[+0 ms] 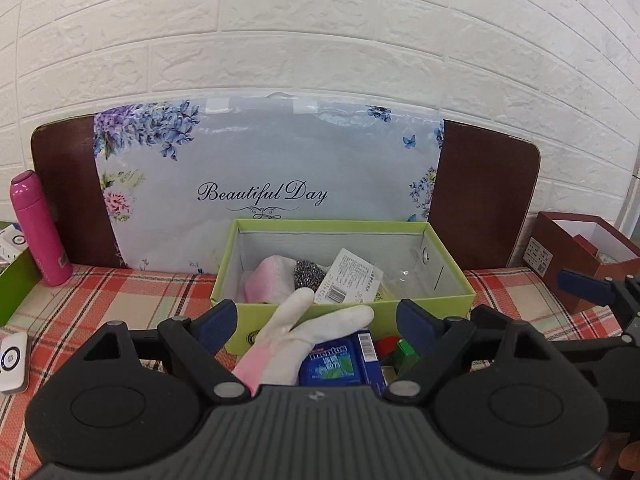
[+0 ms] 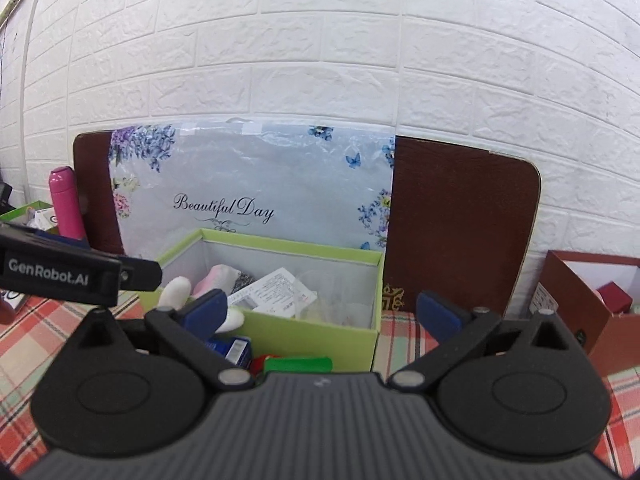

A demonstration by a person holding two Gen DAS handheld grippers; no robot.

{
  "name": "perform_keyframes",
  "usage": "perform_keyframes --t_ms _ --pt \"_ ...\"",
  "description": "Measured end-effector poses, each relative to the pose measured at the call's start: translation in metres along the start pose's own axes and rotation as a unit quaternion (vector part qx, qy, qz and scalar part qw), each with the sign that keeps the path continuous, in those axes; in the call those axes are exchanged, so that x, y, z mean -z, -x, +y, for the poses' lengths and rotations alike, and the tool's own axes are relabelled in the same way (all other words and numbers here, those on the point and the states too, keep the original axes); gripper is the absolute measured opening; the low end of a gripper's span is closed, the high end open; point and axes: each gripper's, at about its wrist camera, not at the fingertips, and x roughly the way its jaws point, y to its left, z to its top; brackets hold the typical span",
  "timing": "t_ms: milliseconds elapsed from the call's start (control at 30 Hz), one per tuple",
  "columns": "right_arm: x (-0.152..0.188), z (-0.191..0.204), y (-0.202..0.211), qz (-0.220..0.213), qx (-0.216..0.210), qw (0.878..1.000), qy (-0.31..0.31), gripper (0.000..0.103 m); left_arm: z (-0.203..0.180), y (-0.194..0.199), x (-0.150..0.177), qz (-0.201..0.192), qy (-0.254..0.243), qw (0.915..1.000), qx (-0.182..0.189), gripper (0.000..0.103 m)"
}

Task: Organize objects
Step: 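Grasp the olive-green tube box with the left tool while the right grasps the gold box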

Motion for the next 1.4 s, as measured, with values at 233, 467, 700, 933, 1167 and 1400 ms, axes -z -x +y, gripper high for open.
perform_keyframes --t_ms 233,467,700,933,1167,1400 --pt "0.020 0.007 0.024 0.019 0.005 1.000 -0.014 0.103 0.013 0.028 0.028 0.007 0.031 0.9995 -0.002 0.090" --pt "0.038 0.025 0.031 0.045 0.042 0.998 0.000 0.103 0.028 0.036 0.050 0.028 0.043 0.9983 -0.028 0.090" --pt "0.054 0.037 0.026 0.067 0.066 0.996 0.005 0.103 0.036 0.036 0.068 0.052 0.047 0.9967 -0.040 0.090" --pt "0.069 0.037 0.019 0.095 0.080 0.992 -0.008 0.103 0.039 0.034 0.083 0.073 0.044 0.9954 -0.043 0.090" --pt "0.087 0.036 0.007 0.110 0.018 0.994 -0.016 0.103 0.048 0.028 0.103 0.088 0.037 0.9951 -0.026 0.090" --pt "0.103 0.060 -0.027 0.111 -0.113 0.987 0.023 0.103 0.069 0.020 0.117 0.103 0.036 0.9941 0.004 0.085"
